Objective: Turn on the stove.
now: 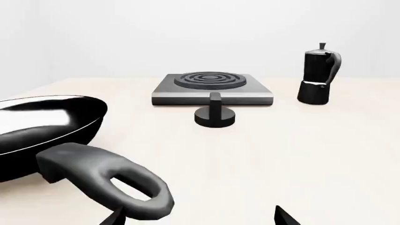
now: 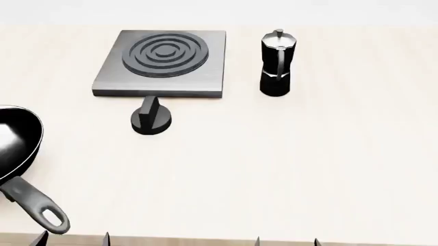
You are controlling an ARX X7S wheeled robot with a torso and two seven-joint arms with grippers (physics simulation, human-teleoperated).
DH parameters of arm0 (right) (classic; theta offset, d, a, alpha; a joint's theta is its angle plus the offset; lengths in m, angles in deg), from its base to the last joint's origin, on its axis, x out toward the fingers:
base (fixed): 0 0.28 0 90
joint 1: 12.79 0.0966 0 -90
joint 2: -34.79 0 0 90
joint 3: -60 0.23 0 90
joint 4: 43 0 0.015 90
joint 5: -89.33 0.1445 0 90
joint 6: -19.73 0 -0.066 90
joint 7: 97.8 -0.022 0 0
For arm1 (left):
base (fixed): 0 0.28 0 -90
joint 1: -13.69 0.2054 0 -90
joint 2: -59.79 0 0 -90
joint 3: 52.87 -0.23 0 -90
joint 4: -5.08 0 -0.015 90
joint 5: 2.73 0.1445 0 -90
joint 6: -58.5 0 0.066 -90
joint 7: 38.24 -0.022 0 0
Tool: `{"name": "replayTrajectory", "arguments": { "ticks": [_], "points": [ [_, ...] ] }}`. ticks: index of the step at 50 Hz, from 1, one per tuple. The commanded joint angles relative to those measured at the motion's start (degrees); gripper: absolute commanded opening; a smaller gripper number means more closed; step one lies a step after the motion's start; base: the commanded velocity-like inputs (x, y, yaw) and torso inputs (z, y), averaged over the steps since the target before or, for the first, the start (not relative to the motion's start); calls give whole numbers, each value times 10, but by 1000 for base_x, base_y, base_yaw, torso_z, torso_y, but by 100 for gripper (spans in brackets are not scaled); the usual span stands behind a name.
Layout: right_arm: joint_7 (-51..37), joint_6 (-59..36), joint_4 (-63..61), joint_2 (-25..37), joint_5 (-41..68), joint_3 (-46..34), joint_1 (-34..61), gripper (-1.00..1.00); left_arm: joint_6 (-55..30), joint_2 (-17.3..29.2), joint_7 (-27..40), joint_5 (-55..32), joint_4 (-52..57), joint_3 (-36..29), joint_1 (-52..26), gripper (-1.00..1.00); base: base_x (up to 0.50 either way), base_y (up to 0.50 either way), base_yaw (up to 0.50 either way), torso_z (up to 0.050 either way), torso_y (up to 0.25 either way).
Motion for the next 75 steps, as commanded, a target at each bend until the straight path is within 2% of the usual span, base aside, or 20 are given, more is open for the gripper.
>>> {"name": "replayTrajectory", "arguments": {
  "ticks": [1, 12, 20, 30, 44, 50, 62, 75],
  "points": [
    [-15, -4, 1, 8, 5, -12, 1, 100, 1, 8, 14, -11, 0, -7, -1, 100, 0, 0, 0, 0, 0],
    [-46, -40, -8, 27, -2, -41, 5, 100, -16, 30, 34, -22, 18, -34, 6, 100, 0, 0, 0, 0, 0],
    [-57, -145, -115, 41, -28, -68, 3, 100, -74, 44, 46, -27, 116, -41, 20, 100, 0, 0, 0, 0, 0],
    [-57, -227, -208, 52, -33, -81, 15, 100, -129, 56, 56, -16, 204, -60, 23, 100, 0, 0, 0, 0, 0],
    [-51, -322, -327, 67, -42, -110, 48, 100, -217, 67, 59, -17, 302, -84, -19, 100, 0, 0, 0, 0, 0],
    [-51, -364, -374, 65, -40, -113, 77, 100, -258, 67, 62, -34, 342, -73, -57, 100, 0, 0, 0, 0, 0],
    [-51, -433, -423, 71, -49, -128, 131, 100, -301, 82, 54, -54, 386, -79, -103, 100, 0, 0, 0, 0, 0],
    [-54, -476, -483, 79, -55, -139, 159, 100, -324, 76, 72, -73, 418, -63, -140, 100, 0, 0, 0, 0, 0]
  ]
}}
